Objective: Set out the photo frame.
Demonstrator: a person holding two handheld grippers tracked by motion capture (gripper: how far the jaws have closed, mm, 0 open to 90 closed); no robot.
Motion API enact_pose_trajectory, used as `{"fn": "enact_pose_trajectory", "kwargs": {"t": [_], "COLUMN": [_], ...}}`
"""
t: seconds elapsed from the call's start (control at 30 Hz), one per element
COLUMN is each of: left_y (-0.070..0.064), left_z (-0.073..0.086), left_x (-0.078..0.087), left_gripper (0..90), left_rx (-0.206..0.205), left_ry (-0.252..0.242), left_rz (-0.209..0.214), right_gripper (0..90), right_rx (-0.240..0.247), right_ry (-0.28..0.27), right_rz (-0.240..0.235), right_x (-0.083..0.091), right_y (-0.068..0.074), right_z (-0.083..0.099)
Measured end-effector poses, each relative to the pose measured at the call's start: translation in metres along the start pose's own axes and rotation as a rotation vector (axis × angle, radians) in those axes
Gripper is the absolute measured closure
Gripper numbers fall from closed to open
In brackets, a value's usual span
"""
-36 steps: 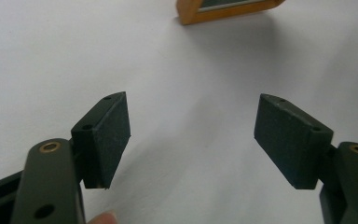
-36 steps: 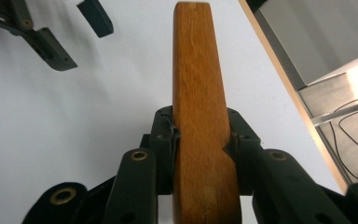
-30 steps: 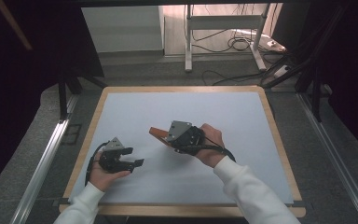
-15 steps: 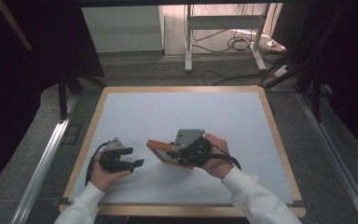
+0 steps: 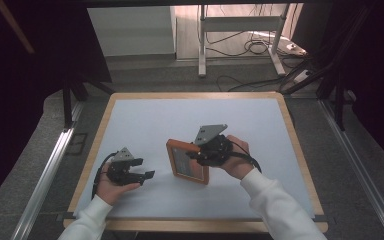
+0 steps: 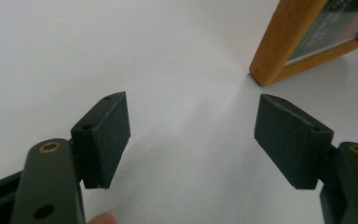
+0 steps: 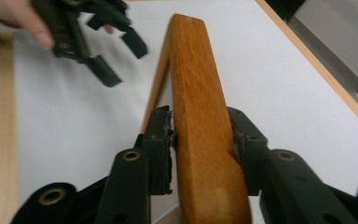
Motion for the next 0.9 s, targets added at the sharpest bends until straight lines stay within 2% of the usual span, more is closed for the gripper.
{"fn": "enact_pose_trajectory", "kwargs": {"t": [0.23,0.47,0.67,0.8,0.9], "left_y": [0.000,-0.001,0.000,-0.001,-0.001], "left_z": [0.000,0.000,0.000,0.000,0.000], "left_x": [-0.001,0.000,0.000,0.000,0.000], "left_gripper": [26.6,26.6,26.6,26.5,26.5], "left_rx": [0.001,-0.004,-0.005,-0.006,-0.008], "left_ry": [-0.001,-0.001,-0.002,-0.001,-0.003], "left_rz": [0.000,-0.001,-0.002,-0.001,-0.001], "right_gripper": [55.1,48.0,43.0,41.7,35.7], "right_rx": [-0.048,-0.095,-0.130,-0.138,-0.167], "right_ry": [0.030,0.042,0.047,0.032,0.012], "right_rz": [0.023,0.043,0.062,0.070,0.077], "right_x": [-0.008,-0.017,-0.026,-0.027,-0.025], "right_y": [-0.021,-0.036,-0.043,-0.044,-0.044], "right_z": [0.009,0.015,0.017,0.017,0.016]}}
Point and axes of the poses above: each handheld gripper's, and its own axes: x roughly backward along the jaws, z roughly out of its underside, y roughly to its left, the point moved 5 cm from there along -x, roughly forward along the jaws, and after that the axes turned 6 degrees about y, right-handed, at the moved point
